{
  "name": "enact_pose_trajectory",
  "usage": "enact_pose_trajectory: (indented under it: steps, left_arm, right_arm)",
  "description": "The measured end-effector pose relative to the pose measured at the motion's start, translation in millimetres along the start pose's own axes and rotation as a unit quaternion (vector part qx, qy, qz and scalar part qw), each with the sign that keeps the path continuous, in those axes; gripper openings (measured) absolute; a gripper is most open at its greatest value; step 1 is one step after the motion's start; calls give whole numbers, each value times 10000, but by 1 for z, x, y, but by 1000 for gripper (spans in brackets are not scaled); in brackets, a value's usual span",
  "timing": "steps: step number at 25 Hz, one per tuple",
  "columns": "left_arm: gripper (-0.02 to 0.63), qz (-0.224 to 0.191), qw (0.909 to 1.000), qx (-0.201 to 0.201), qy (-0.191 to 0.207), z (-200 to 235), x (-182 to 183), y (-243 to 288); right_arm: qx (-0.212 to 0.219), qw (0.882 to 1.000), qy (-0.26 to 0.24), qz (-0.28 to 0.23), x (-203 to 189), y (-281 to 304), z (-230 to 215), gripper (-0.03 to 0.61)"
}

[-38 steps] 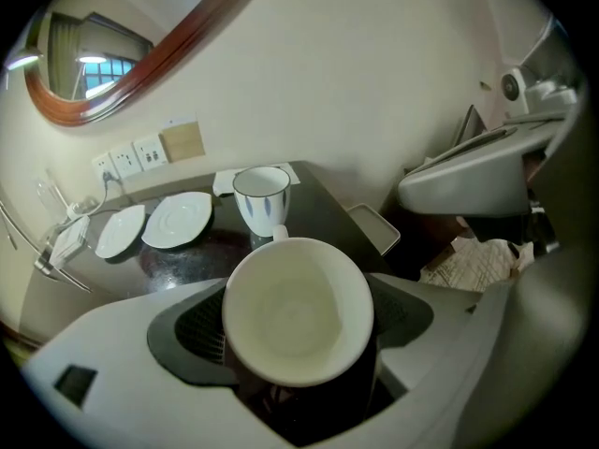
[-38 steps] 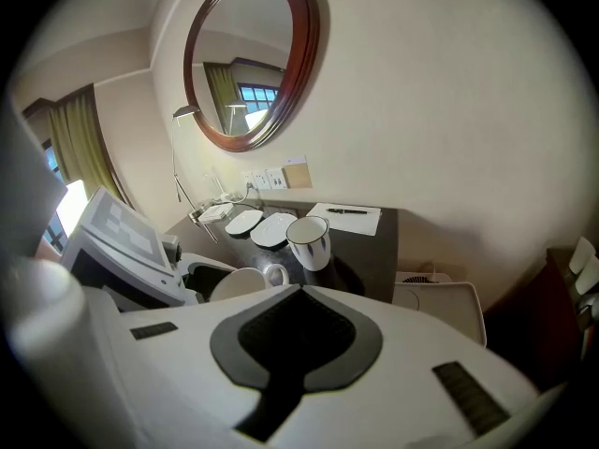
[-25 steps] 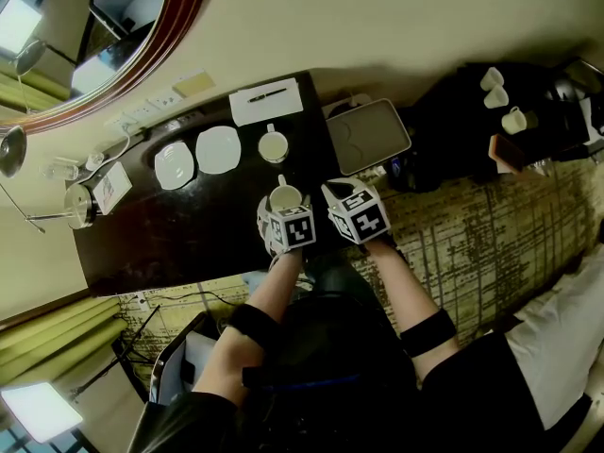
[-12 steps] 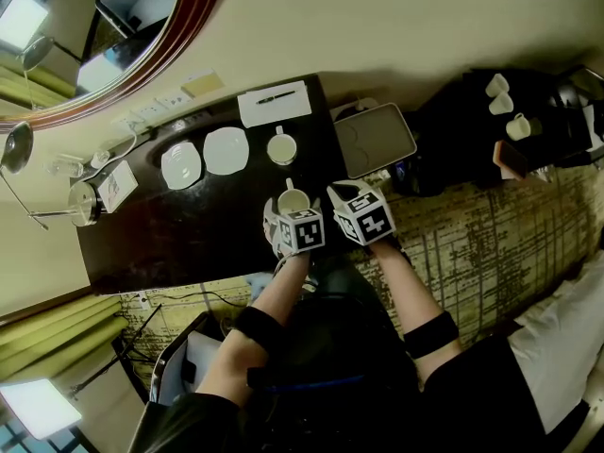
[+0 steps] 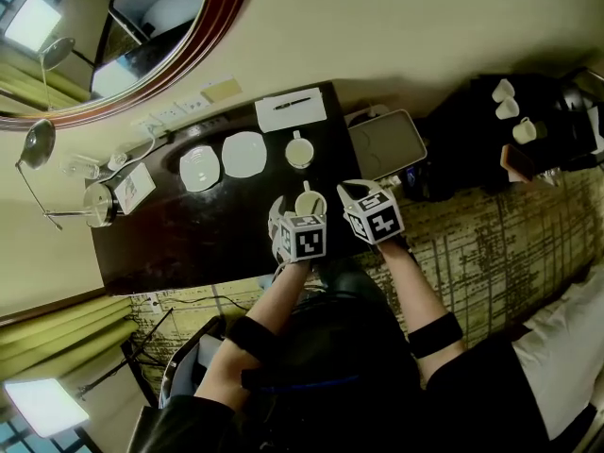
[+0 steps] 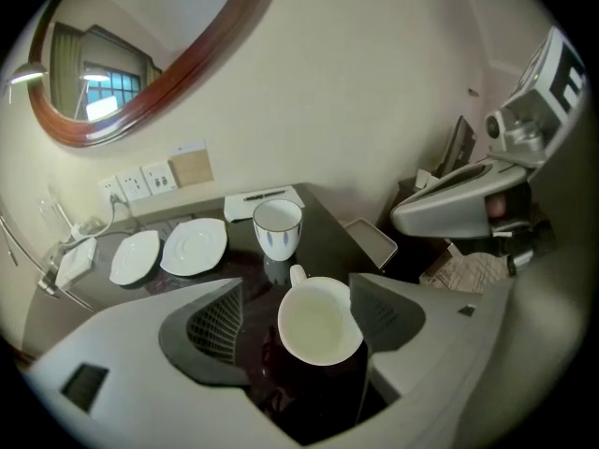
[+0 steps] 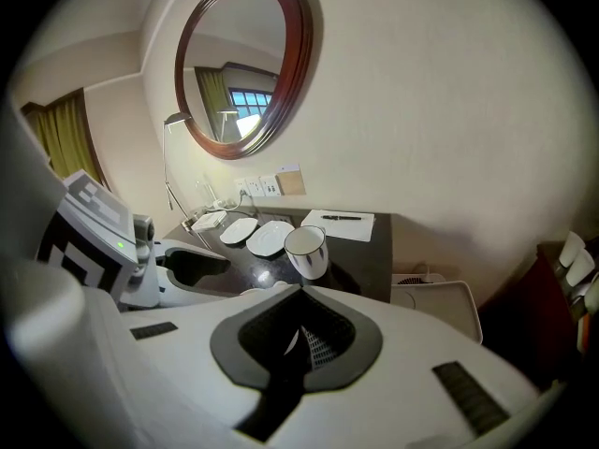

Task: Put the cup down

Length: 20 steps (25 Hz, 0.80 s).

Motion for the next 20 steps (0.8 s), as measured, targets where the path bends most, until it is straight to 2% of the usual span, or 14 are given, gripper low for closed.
enact_pose_trajectory:
  steps: [2, 7, 14, 20]
  left_arm:
    - [264, -221, 9996, -189, 19, 4, 10, -9]
    - [0, -669, 9972, -247, 206, 39, 34, -35]
    - [0, -1121, 9916, -642, 92, 103, 58, -71]
    - [0, -1479, 9861, -668, 364, 166, 57, -99]
  right_arm:
    - [-40, 9999, -17, -93, 8, -1, 6, 2]
    - [-158, 9996, 16, -236, 19, -3, 23, 2]
    - [-380, 9989, 9, -258, 13, 0, 42, 2]
    - [-564, 9975, 116, -404, 25, -2, 70, 2]
Point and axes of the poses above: the fingertips, and each gripper's own axes: y forward along the fingers, z to its left, x out of its top, the point moved 4 cm from there along -y, backward along the fingers, and after that the axes turned 15 degrees about -z, right-handed, at the moved point
